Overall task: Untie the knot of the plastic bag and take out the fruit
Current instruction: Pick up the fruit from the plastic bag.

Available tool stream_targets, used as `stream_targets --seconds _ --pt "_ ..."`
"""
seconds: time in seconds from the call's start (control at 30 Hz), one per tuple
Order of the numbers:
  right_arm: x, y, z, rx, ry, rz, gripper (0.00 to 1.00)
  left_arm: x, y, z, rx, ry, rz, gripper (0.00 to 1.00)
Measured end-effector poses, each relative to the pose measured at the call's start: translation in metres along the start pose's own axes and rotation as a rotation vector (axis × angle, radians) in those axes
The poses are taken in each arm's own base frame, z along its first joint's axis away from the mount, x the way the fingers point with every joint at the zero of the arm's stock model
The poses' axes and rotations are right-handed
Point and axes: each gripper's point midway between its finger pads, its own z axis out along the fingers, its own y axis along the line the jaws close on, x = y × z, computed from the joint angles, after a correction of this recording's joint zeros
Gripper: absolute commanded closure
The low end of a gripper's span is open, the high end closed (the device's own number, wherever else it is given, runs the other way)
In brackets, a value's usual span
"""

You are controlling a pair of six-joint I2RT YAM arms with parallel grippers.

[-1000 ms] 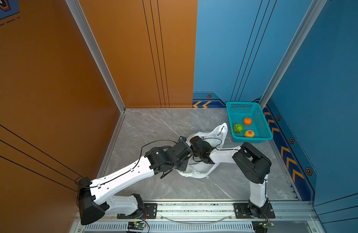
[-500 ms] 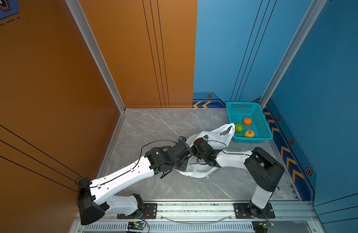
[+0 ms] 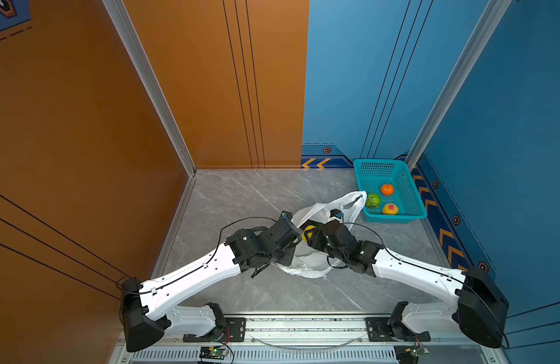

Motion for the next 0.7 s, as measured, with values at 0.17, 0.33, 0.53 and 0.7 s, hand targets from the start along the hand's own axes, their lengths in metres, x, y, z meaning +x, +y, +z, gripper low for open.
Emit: stream_targets --seconds 0.17,0.33,0.53,0.7 --pt "-0.016 -0.002 -0.033 0.012 -0.018 -0.019 0.52 -0.004 -0.004 0.003 0.006 -0.010 0.001 1.00" --pt "-0.055 0.002 -0.064 0.011 -0.076 -0.009 0.52 -0.005 -0.005 0.007 0.004 -0.006 0.008 1.00" --pt "-0.125 -0.018 -0.100 0.044 -0.195 0.053 0.52 -0.008 -0.008 0.008 0.005 -0.009 0.009 1.00" --pt "-0.171 -0.060 -0.120 0.118 -0.276 0.106 0.52 -0.008 -0.008 0.009 0.005 -0.009 0.009 1.00"
